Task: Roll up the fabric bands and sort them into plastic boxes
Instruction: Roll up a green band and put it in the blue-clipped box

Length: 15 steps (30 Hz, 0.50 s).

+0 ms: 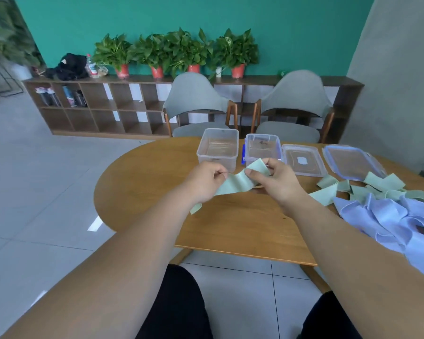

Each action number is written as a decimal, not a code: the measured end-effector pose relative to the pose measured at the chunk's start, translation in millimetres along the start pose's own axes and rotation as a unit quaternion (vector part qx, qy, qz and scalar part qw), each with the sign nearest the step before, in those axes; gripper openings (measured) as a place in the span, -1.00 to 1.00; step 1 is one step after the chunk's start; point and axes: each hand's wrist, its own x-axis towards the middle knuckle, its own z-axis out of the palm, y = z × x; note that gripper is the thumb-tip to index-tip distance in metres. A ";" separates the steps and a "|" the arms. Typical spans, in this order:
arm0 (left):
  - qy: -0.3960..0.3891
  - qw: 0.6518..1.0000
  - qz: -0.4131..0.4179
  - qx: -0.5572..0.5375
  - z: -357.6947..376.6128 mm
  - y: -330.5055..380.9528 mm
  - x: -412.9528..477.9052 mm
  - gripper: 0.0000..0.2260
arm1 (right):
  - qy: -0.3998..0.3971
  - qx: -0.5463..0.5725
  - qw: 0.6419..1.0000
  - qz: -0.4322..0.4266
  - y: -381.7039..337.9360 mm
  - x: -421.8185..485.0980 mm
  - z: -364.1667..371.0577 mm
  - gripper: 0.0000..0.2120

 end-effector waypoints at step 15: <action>-0.027 0.985 -0.005 0.172 -21.1 -89.5 24.2 -0.82 | -0.056 -0.462 0.881 0.081 66.3 49.7 67.5 -0.87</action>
